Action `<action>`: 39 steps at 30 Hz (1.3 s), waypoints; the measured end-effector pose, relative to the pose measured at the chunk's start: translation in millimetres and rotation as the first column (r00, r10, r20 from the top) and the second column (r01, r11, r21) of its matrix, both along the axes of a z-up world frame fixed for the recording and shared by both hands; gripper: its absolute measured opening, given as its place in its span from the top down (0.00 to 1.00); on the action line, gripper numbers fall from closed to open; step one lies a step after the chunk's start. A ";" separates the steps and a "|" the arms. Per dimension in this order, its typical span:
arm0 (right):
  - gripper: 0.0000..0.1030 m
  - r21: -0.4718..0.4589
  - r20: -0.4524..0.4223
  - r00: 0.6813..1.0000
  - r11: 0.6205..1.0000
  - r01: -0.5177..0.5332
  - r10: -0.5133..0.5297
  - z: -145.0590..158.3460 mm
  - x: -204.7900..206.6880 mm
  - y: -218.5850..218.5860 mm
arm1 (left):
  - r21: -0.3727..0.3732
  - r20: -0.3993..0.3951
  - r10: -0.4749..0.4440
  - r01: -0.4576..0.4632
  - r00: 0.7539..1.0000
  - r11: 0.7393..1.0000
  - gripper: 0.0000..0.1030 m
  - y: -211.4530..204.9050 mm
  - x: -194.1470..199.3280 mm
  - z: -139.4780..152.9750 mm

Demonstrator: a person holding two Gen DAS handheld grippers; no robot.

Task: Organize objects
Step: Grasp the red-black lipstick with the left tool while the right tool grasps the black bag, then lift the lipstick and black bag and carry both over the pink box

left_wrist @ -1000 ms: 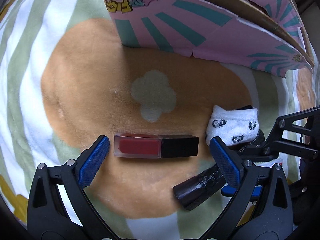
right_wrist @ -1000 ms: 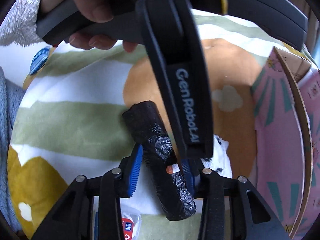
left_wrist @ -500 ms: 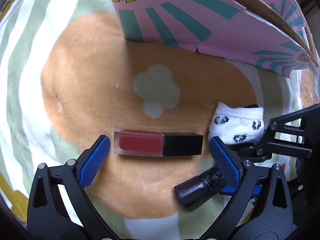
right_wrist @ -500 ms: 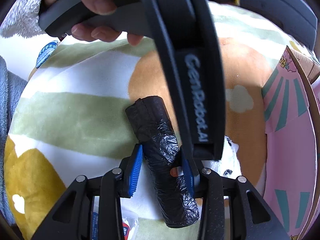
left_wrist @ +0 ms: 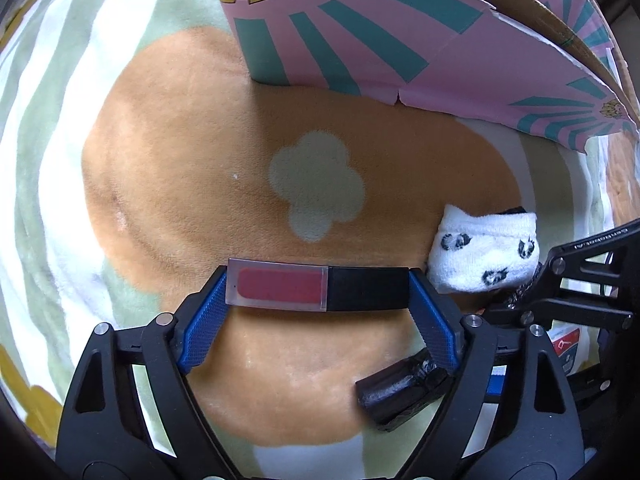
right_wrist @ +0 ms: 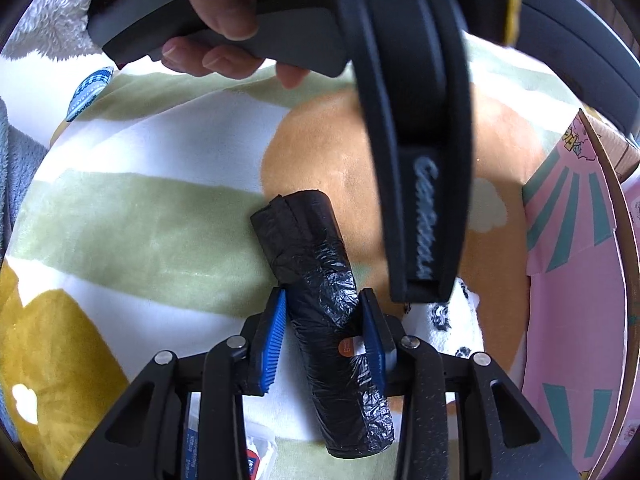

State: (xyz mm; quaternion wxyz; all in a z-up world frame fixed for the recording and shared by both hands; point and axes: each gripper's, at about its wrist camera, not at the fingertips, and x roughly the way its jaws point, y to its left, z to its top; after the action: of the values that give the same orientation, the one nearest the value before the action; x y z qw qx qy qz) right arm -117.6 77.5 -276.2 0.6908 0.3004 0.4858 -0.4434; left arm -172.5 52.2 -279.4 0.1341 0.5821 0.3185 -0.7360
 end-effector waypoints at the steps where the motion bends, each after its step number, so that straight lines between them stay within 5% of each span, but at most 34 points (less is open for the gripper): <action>1: 0.69 0.000 -0.002 1.000 1.000 -0.003 0.003 0.6 0.0 -1.3 | -0.003 -0.001 0.000 0.000 1.000 1.000 0.18 0.3 -1.0 0.4; 12: 0.73 0.016 0.025 0.997 0.998 0.067 -0.067 26.8 -7.5 -9.3 | 0.041 -0.099 0.092 -0.089 0.991 0.995 0.19 -20.0 15.7 36.3; 20: 0.73 -0.022 0.045 0.956 0.957 0.290 -0.289 92.4 22.2 26.6 | 0.005 -0.163 0.116 -0.116 0.980 0.993 0.19 -52.7 46.4 82.2; 28: 0.73 -0.053 0.108 0.789 0.789 0.613 -0.605 165.3 5.1 59.4 | -0.036 -0.249 0.108 -0.121 0.962 0.992 0.19 -57.0 71.6 153.5; 32: 0.73 -0.057 0.150 0.655 0.654 0.754 -0.741 197.7 2.3 67.3 | -0.047 -0.291 0.091 -0.109 0.953 0.993 0.19 -45.2 74.7 181.7; 39: 0.73 -0.058 0.220 0.366 0.363 0.930 -0.904 240.7 8.2 100.5 | -0.047 -0.338 0.059 -0.080 0.939 0.996 0.19 -22.8 95.3 220.7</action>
State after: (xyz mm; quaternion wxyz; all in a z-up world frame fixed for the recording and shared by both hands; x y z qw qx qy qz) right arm -109.3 178.0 -35.4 0.3829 0.4918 0.1417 -0.7690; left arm -77.2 29.3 -58.6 0.1212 0.4318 0.3349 -0.8287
